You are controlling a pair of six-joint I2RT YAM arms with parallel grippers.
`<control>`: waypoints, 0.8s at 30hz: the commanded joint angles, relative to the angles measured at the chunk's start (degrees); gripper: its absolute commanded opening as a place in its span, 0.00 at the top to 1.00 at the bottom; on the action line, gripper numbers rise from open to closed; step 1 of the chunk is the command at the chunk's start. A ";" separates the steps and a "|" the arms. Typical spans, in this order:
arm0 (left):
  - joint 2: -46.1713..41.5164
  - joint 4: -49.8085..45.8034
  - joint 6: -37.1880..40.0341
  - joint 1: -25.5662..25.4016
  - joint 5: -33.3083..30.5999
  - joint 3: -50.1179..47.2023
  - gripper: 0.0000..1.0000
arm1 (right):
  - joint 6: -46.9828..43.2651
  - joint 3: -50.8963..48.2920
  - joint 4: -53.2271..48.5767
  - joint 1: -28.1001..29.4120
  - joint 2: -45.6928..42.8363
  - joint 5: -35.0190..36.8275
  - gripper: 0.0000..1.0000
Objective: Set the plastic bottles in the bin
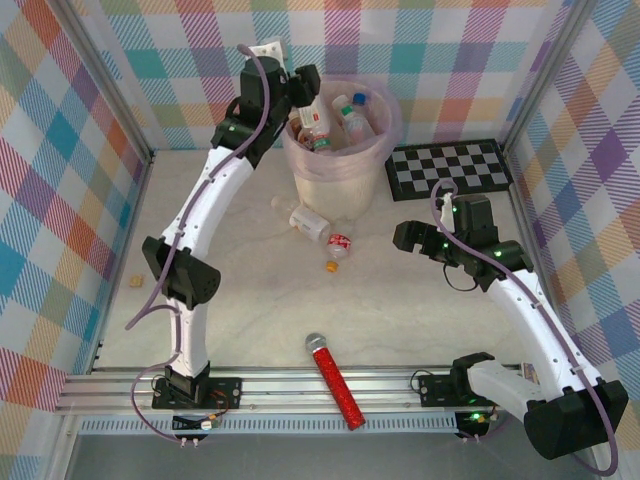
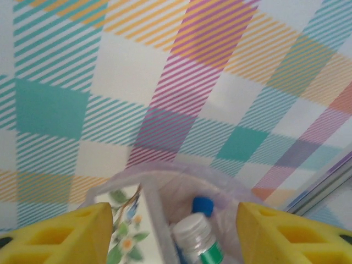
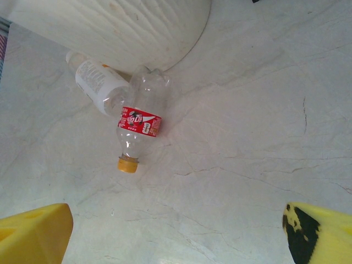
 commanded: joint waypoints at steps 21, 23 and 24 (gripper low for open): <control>-2.39 -5.00 -0.07 -2.87 3.53 -23.70 0.78 | 10.23 -4.05 12.80 3.60 7.16 -8.06 0.06; -2.98 -5.12 0.31 -2.92 2.82 -25.23 0.79 | 12.81 -4.58 14.94 6.12 8.92 -5.99 0.07; -3.15 -5.39 0.55 -2.87 2.51 -25.58 0.80 | 14.64 -5.29 16.61 7.41 9.95 -5.04 0.08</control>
